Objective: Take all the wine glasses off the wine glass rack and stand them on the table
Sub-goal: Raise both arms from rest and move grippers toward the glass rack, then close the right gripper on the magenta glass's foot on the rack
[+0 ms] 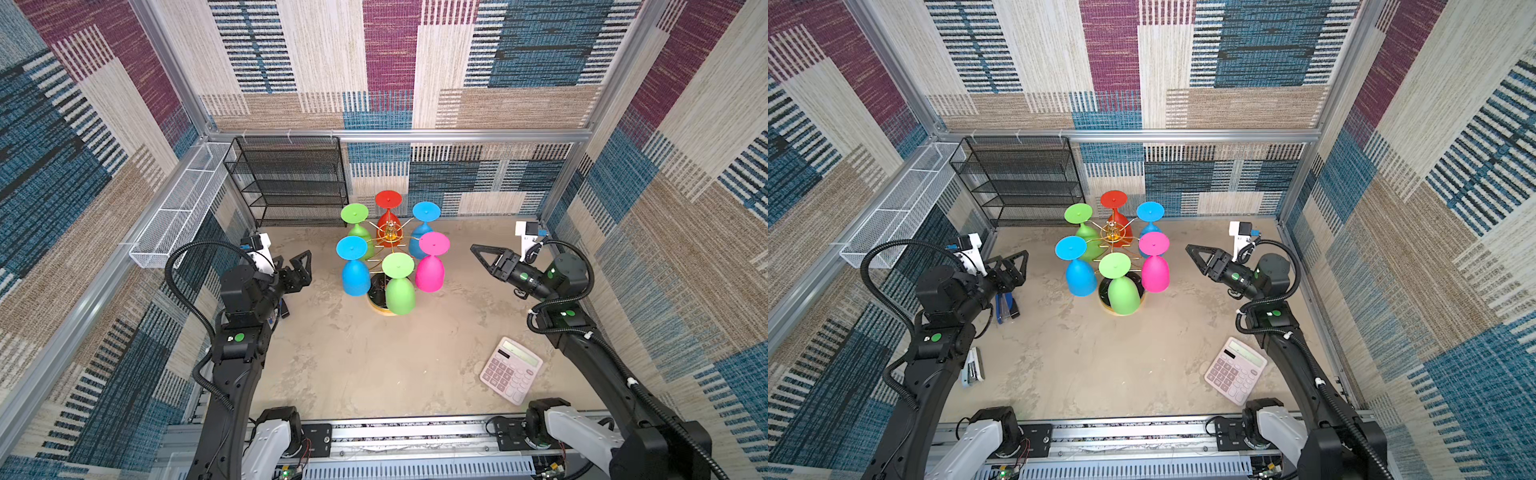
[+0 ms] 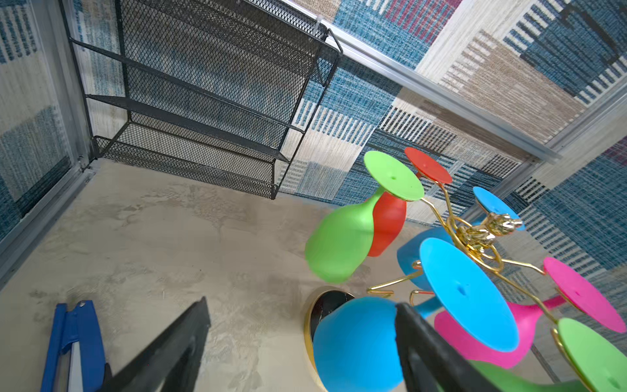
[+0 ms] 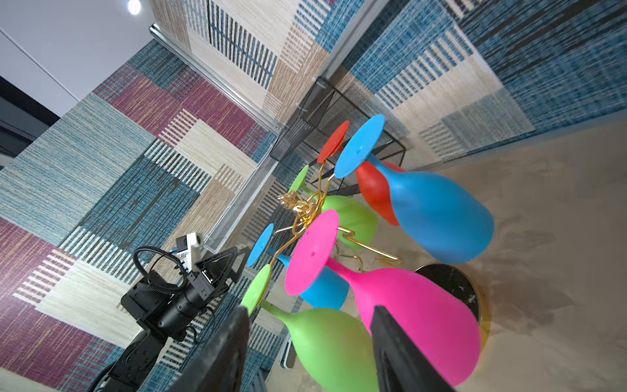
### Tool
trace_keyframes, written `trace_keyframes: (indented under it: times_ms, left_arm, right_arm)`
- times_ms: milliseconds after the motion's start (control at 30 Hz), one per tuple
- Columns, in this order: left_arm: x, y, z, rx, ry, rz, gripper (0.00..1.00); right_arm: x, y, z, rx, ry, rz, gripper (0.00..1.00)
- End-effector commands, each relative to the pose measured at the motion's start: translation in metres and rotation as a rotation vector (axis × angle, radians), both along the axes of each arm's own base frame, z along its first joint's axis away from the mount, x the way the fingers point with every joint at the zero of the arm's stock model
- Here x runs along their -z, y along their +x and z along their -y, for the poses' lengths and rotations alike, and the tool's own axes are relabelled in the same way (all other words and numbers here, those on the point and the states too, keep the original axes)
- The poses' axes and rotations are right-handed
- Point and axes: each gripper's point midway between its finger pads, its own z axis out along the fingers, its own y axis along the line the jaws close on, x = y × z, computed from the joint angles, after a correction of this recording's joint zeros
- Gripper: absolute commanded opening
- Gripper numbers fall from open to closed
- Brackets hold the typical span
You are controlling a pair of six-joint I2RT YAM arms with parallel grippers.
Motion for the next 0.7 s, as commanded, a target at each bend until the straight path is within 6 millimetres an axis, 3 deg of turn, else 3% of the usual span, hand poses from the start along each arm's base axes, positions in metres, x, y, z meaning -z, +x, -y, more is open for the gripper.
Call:
trace_keyframes:
  times_ms: [0,200,333,667]
  left_arm:
    - [0.001,-0.005,0.007,0.05,0.023,-0.004,0.88]
    - [0.0,-0.009,0.009,0.063,0.023,0.002,0.88]
    - [-0.001,-0.01,0.011,0.073,0.017,0.002,0.88]
    - [0.0,-0.012,0.012,0.084,0.004,0.002,0.89]
  right_arm:
    - [0.01,0.001,-0.017,-0.06,0.006,-0.087,0.56]
    - [0.014,0.014,-0.034,-0.085,0.019,-0.122,0.46]
    - [0.006,0.018,-0.041,-0.105,0.027,-0.108,0.42]
    - [0.009,0.033,-0.048,-0.115,0.039,-0.139,0.32]
